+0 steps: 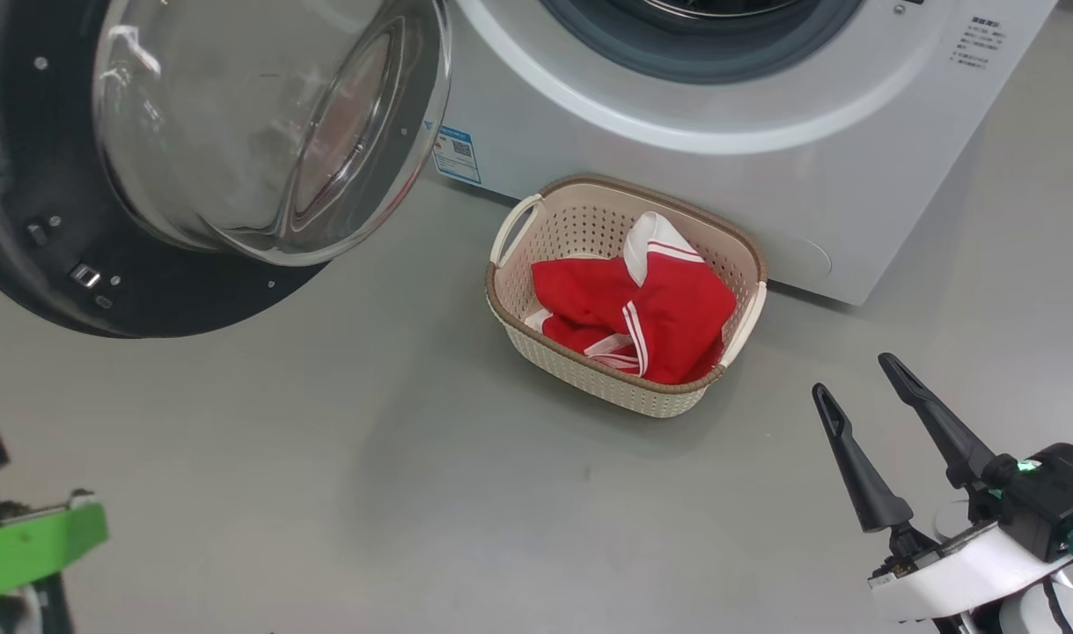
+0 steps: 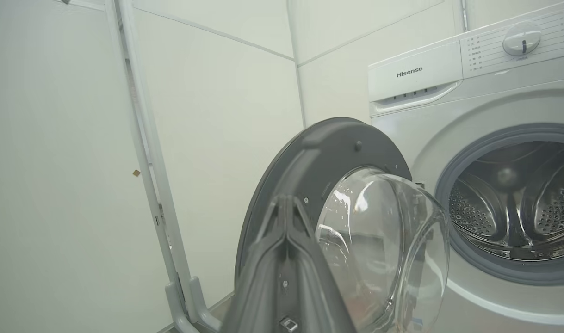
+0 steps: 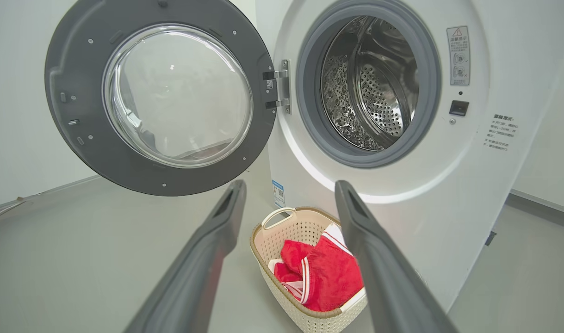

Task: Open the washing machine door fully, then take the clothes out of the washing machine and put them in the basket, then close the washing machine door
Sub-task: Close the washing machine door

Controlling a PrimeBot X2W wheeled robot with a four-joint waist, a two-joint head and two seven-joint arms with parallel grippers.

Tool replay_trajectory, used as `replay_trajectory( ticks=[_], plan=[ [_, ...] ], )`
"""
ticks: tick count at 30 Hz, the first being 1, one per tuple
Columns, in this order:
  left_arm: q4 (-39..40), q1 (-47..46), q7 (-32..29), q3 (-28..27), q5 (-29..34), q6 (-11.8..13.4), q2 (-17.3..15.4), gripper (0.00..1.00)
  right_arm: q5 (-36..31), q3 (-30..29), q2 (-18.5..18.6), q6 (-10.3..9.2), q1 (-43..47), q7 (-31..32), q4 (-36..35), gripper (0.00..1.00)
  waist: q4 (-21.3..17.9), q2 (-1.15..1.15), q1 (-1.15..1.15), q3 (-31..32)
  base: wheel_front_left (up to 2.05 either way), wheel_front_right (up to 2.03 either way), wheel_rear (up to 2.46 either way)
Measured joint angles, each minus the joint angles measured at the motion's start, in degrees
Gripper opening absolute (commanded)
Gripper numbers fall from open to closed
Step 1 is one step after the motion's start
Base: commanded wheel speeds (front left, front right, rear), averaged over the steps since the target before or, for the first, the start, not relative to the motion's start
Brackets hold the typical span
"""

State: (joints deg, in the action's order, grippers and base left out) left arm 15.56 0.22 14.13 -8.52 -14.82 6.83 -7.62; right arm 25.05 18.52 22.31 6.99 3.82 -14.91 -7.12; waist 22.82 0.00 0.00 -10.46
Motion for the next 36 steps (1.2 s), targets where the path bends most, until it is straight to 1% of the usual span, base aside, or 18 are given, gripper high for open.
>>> replay_trajectory(
  ticks=[4, 6, 11, 16, 17, 19, 20, 25, 30, 32, 36],
  plan=[
    [-0.01, -1.91, -2.41, -5.03, -0.4, 0.0, -4.36, 0.0, 0.11, -0.08, 1.14, 0.0, -0.41, 0.0, -0.46, 1.0, -1.93, 0.0, 0.0, -1.18, 0.0, 0.0, 0.0],
    [-0.23, -3.05, -3.92, -7.22, -1.79, 0.0, -5.72, 0.0, 0.24, -0.1, 1.49, 0.0, -0.68, 0.0, -0.67, 1.0, -2.91, 0.0, 0.0, -1.68, 0.0, 0.0, 0.0],
    [-1.85, -7.16, -8.83, -12.55, -7.26, 0.0, -8.23, 0.0, 0.75, -0.36, 2.75, 0.0, -1.03, 0.0, -1.52, 1.0, -5.11, 0.0, 0.0, -2.95, 0.0, 0.0, 0.0],
    [-6.36, -12.26, -14.52, -19.25, -14.88, 0.01, -8.39, 0.0, 1.25, -0.57, 3.66, 0.0, -1.12, 0.0, -2.24, 1.0, -6.84, 0.0, 0.0, -4.5, 0.0, 0.0, 0.0],
    [-7.64, -12.65, -15.49, -20.7, -14.84, 0.01, -9.03, 0.0, 1.29, -0.27, 3.96, 0.0, -1.24, 0.0, -2.44, 1.0, -7.21, 0.0, 0.0, -4.8, 0.0, 0.0, 0.0],
    [-9.9, -12.69, -17.75, -22.42, -14.41, 0.01, -11.34, 0.0, 1.67, 0.13, 4.52, 0.0, -1.52, 0.0, -2.79, 1.0, -7.94, 0.0, 0.0, -5.36, 0.0, 0.0, 0.0],
    [-10.69, -12.96, -18.67, -23.68, -14.86, 0.01, -11.76, 0.0, 1.86, 0.1, 4.64, 0.0, -1.7, 0.0, -3.0, 1.0, -8.32, 0.0, 0.0, -5.66, 0.0, 0.0, 0.0],
    [-14.71, -17.44, -23.05, -29.0, -19.19, 0.2, -10.42, 0.0, 2.63, -0.01, 5.45, 0.0, -2.43, 0.0, -3.38, 1.0, -10.05, 0.0, 0.0, -7.12, 0.0, 0.0, 0.0],
    [-19.58, -23.29, -28.73, -34.93, -24.41, 0.27, -6.81, 0.0, 3.18, -0.08, 6.14, 0.0, -2.87, 0.0, -3.5, 1.0, -11.66, 0.0, 0.0, -8.05, 0.0, 0.0, 0.0],
    [-21.47, -25.94, -30.9, -38.1, -26.75, 0.27, -5.55, 0.0, 3.19, -0.02, 6.25, 0.0, -3.36, 0.0, -3.6, 1.0, -12.22, 0.0, 0.0, -8.29, 0.0, 0.0, 0.0],
    [-23.98, -30.75, -34.2, -43.78, -29.31, 0.3, -4.45, 0.0, 3.64, 0.44, 6.3, 0.0, -3.7, 0.0, -3.75, 1.0, -13.24, 0.0, 0.0, -8.68, 0.0, 0.0, 0.0]
  ],
)
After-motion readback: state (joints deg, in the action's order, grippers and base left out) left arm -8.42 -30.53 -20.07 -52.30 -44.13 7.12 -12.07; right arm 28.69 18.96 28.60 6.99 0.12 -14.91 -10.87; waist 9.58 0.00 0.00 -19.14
